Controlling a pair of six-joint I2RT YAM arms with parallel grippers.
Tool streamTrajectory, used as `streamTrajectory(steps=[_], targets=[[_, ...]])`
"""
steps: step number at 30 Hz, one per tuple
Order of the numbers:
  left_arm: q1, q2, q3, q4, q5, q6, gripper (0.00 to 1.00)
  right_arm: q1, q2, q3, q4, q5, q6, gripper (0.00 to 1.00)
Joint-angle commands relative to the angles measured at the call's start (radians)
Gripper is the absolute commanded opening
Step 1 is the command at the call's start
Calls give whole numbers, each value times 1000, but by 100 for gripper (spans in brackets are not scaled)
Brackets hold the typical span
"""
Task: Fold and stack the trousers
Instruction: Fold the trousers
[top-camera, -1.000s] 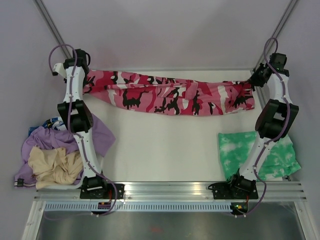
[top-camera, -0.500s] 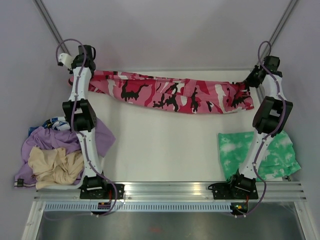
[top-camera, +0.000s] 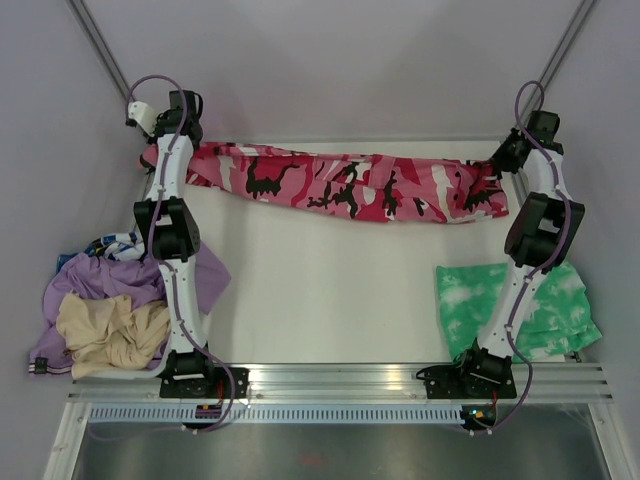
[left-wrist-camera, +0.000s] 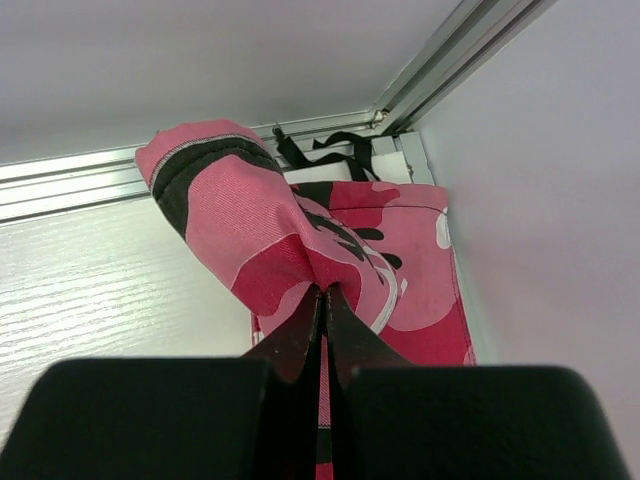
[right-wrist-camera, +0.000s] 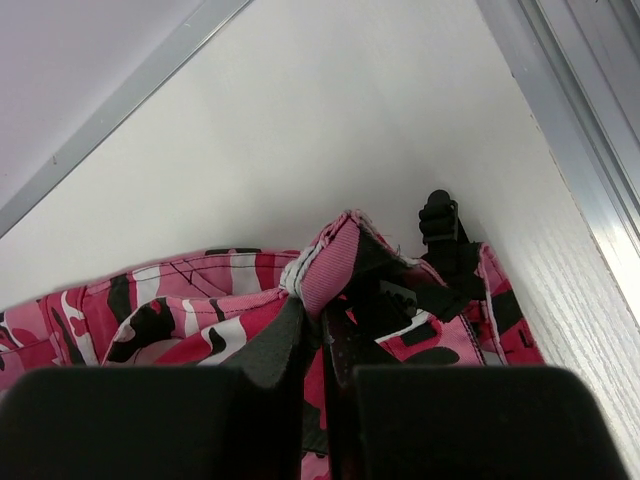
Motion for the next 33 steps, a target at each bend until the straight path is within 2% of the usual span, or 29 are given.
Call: streamTrajectory(steps=[1, 5, 7, 8, 9, 11, 12, 14, 15, 18, 22, 24, 27, 29, 31, 33], targets=[[70, 10, 48, 5, -103, 4, 2, -31, 13, 59, 106, 103, -18, 5], [69, 38, 39, 107, -57, 83, 2, -29, 13, 57, 106, 98, -18, 5], [69, 47, 16, 175, -13, 149, 20, -29, 15, 56, 106, 92, -18, 9], [70, 52, 19, 193, 4, 157, 33, -29, 13, 57, 106, 77, -18, 13], [75, 58, 22, 229, 26, 183, 62, -29, 13, 59, 106, 66, -16, 20], [76, 54, 31, 238, 83, 195, 75, -28, 7, 65, 107, 28, -15, 33], [78, 37, 31, 224, 93, 217, 99, -26, 1, 66, 111, 11, -15, 48], [78, 5, 14, 177, 107, 215, 100, -22, -14, 73, 118, -46, -19, 66], [78, -15, -4, 152, 118, 208, 100, -19, -22, 73, 120, -65, -22, 78], [78, -106, -113, 51, 185, 167, 100, 0, -49, 66, 112, -110, -41, 90], [67, -216, -239, -149, 296, 102, 100, 43, -97, 66, 62, -138, -91, 90], [55, -255, -315, -164, 387, 86, 100, 61, -134, 51, 40, -127, -129, 90], [-13, -318, -375, -223, 426, 39, 100, 96, -187, -50, 28, -104, -134, 90], [-74, -357, -395, -210, 466, 30, 100, 119, -255, -179, 45, -75, -105, 89], [-161, -374, -409, -170, 529, 46, 99, 127, -321, -301, 61, -66, -69, 84], [-203, -361, -392, -75, 593, 115, 96, 127, -373, -380, 86, -47, -41, 77]])
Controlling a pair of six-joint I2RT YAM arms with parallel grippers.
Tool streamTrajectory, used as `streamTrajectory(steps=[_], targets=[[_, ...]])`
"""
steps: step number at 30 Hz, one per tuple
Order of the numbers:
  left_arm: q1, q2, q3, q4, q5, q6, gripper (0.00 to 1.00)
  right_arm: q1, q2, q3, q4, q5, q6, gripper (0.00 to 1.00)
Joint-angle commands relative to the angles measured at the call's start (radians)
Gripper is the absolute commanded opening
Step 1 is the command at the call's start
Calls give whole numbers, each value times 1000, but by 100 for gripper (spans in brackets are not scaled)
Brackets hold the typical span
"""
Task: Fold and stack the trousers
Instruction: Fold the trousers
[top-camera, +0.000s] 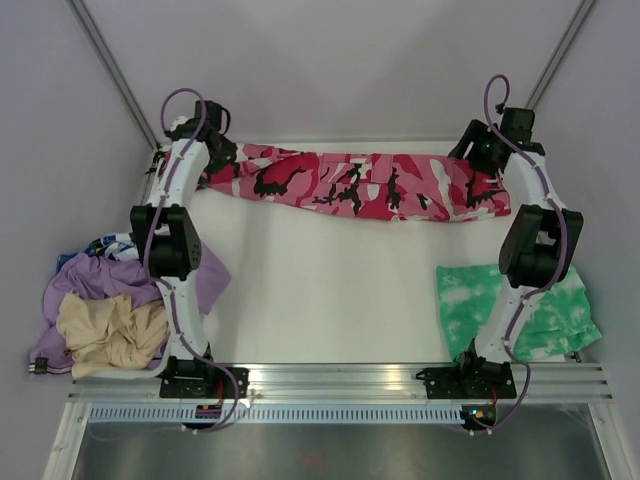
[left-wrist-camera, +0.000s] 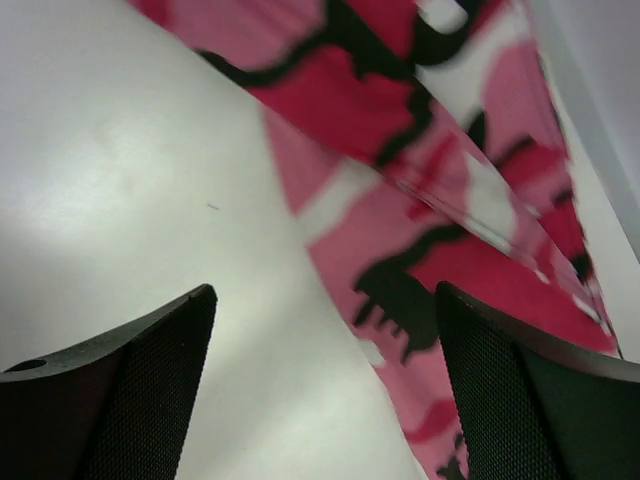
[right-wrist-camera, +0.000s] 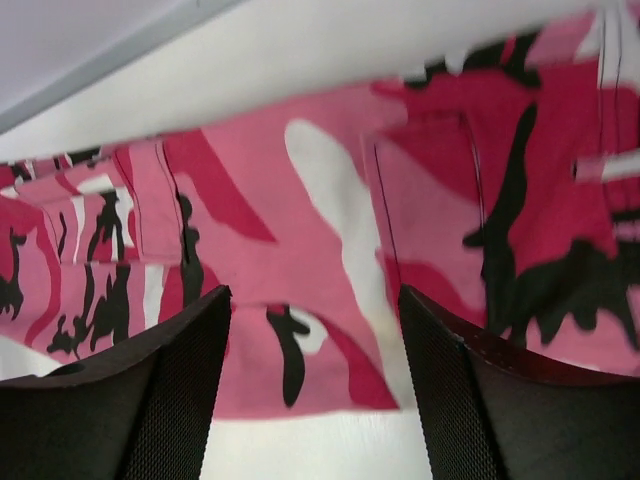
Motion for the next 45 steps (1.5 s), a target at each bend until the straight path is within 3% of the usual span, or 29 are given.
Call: streamTrajectory(steps=[1, 2, 4, 7, 11, 19, 30, 35, 45], targets=[[-128, -46, 19, 113, 158, 58, 93, -13, -101, -160, 40, 38, 49, 73], [-144, -12, 43, 161, 177, 102, 87, -13, -112, -184, 49, 41, 50, 64], [-178, 26, 63, 199, 244, 130, 77, -10, -135, -238, 43, 83, 59, 56], [-209, 105, 82, 220, 267, 112, 40, -10, -131, -267, 17, 130, 62, 42], [-215, 172, 51, 183, 289, 28, 3, -10, -112, -269, 5, 153, 73, 39], [-181, 209, -15, 256, 162, -4, 2, -5, -55, -248, 59, 70, 164, 38], [-60, 281, 29, 341, 105, 107, 2, 6, -15, -237, 0, 155, 187, 36], [-31, 393, 186, 194, 170, 92, 2, 6, -8, -218, -21, 173, 194, 36], [15, 392, 123, -197, 129, -67, 2, 4, 35, -182, -84, 205, 213, 36]])
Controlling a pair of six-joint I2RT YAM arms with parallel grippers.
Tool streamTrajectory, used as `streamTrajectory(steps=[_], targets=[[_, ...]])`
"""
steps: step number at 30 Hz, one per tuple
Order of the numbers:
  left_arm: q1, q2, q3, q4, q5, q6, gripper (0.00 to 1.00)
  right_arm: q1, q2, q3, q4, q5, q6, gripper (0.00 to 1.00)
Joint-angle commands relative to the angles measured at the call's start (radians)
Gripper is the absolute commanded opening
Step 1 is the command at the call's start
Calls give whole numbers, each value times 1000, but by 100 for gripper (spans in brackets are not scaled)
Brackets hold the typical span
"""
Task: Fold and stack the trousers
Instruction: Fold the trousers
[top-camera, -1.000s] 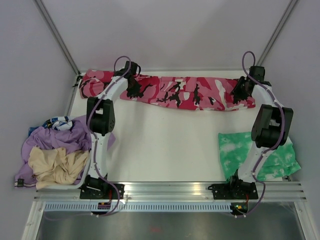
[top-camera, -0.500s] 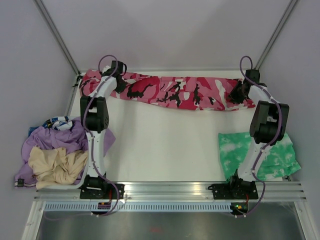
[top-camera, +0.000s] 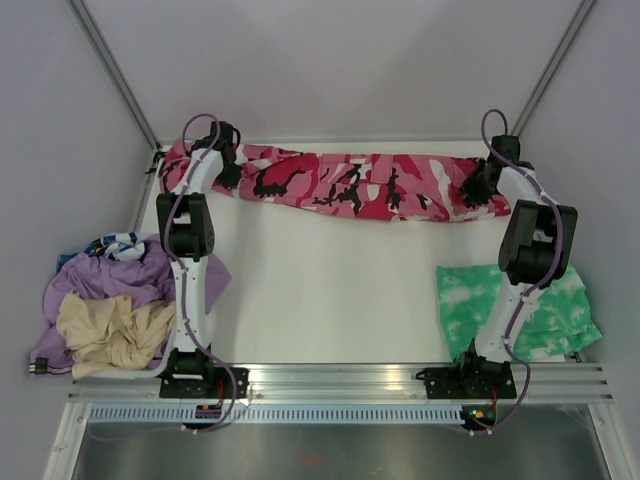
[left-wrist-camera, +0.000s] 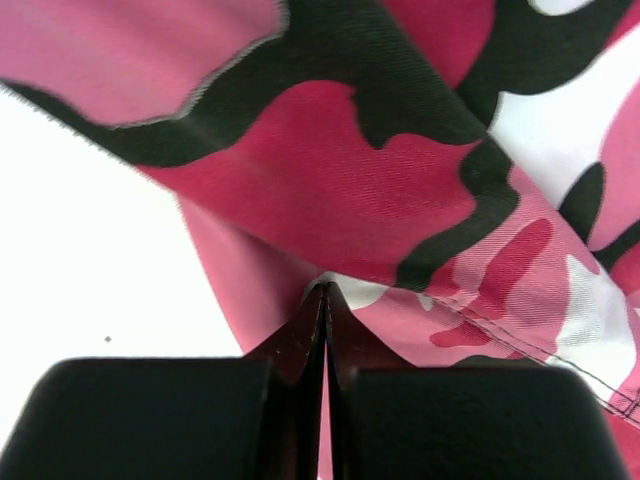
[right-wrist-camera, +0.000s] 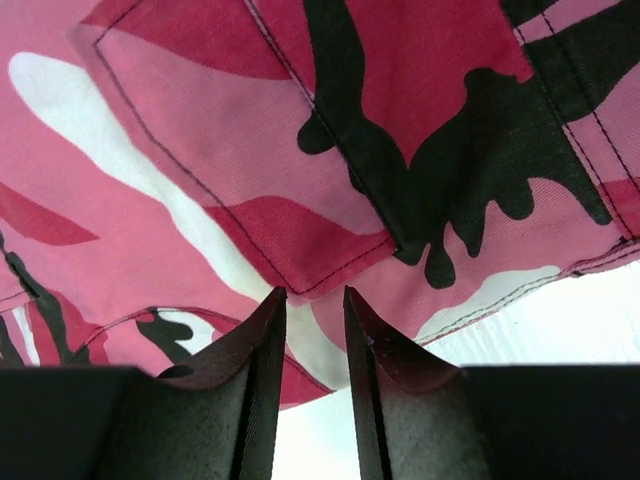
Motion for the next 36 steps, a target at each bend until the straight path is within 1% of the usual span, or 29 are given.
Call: streamTrajectory(steps=[1, 3, 4, 8, 10, 14, 17, 18, 20, 22, 23, 26, 28, 29, 31, 32, 33, 35, 36], targets=[[22, 4, -96, -305, -32, -80, 2, 4, 41, 33, -33, 21, 31, 35], [21, -25, -141, -318, -43, -106, 2, 3, 46, 16, -31, 23, 37, 34], [21, -42, -193, -324, -52, -137, 2, 4, 47, 10, -31, 35, 40, 33], [21, -116, -310, -344, -83, -208, 2, 3, 43, -44, -37, 81, 23, 31], [21, -127, -357, -328, -86, -220, 2, 3, 41, -62, -45, 99, 9, 30], [18, -122, -359, -406, -86, -264, 2, 0, 49, -85, -71, 150, -12, 29], [19, -150, -403, -442, -101, -300, 2, -5, 47, -107, -76, 173, -17, 28], [18, -162, -446, -430, -104, -292, 2, -7, 44, -113, -74, 178, -17, 28], [19, -202, -482, -384, -114, -265, 2, -13, 43, -128, -68, 184, -18, 28], [21, -205, -467, -362, -107, -232, 2, -17, 46, -130, -70, 181, -23, 27], [21, -205, -450, -350, -101, -191, 2, -17, 44, -125, -73, 176, -27, 27], [21, -210, -364, -319, -81, -136, 3, -17, 29, -108, -67, 150, -50, 27], [21, -231, -304, -295, -72, -97, 9, -17, 16, -90, -59, 138, -63, 27], [22, -243, -293, -282, -71, -88, 19, -17, 15, -84, -59, 136, -66, 27], [27, -278, -293, -237, -52, -80, 30, -17, 15, -72, -62, 125, -70, 28], [42, -308, -298, -233, -42, -109, 42, -17, 15, -64, -60, 121, -70, 28], [71, -318, -313, -235, -26, -132, 49, -17, 18, -64, -57, 116, -70, 28], [113, -345, -351, -235, 23, -175, 52, -17, 19, -67, -54, 113, -64, 28], [126, -378, -412, -224, 34, -213, 53, -17, 18, -70, -51, 109, -61, 28]])
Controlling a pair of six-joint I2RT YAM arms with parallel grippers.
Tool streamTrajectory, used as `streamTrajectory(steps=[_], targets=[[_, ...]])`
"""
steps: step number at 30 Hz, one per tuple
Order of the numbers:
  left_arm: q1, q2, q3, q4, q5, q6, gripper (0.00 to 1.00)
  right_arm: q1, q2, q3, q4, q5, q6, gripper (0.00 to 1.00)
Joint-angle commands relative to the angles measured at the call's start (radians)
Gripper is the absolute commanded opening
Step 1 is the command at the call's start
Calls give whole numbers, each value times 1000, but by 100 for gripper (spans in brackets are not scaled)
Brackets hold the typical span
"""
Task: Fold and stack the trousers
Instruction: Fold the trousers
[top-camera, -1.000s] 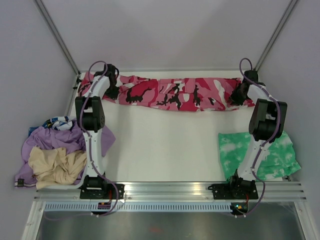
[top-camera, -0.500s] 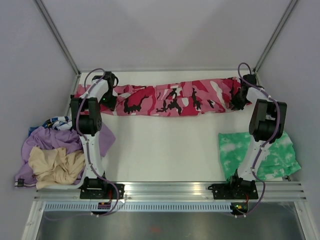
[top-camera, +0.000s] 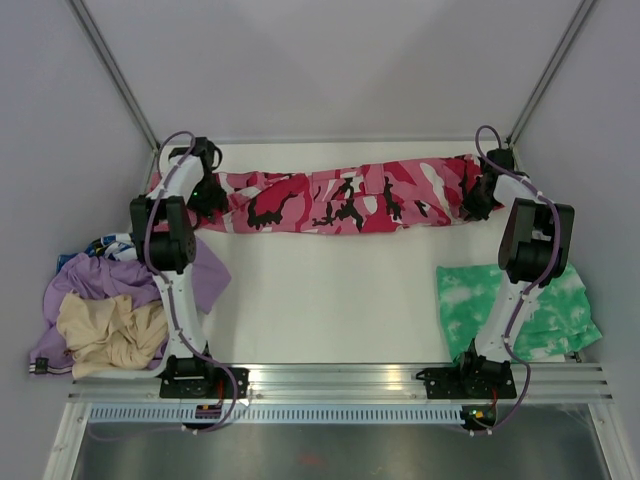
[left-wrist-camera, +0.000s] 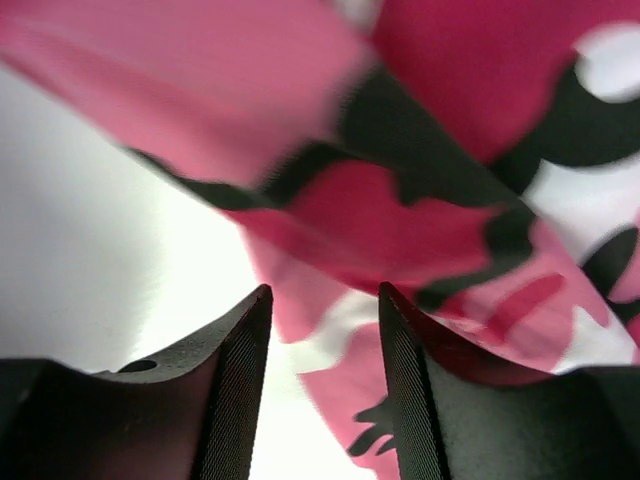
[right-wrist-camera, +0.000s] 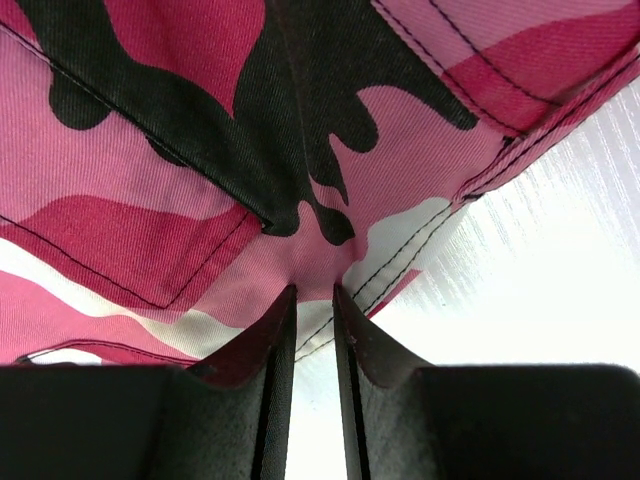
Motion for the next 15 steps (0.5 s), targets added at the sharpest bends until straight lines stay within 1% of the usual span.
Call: streamTrajectory(steps=[1, 2, 3, 5, 6, 8, 12, 15], targets=[[81, -130, -100, 25, 58, -83, 54, -12, -12, 10, -26, 11, -19, 28], [93, -151, -140, 73, 60, -110, 55, -12, -10, 6, -25, 11, -14, 28], [101, -198, -219, 103, 60, -122, 55, -12, -10, 6, -23, 13, -13, 28], [126, -232, -308, 198, 70, -144, 55, -12, -6, 7, -20, 11, -13, 28], [135, -242, -326, 217, 69, -153, 56, -12, -4, 9, -20, -15, -14, 28], [159, -246, -336, 230, 77, -165, 56, -14, 2, 20, -22, -21, -14, 28], [175, -237, -326, 245, 22, -167, 55, -12, 13, 40, -30, -22, -16, 28], [189, -230, -330, 265, 12, -179, 55, -12, 13, 46, -30, -27, -11, 28]])
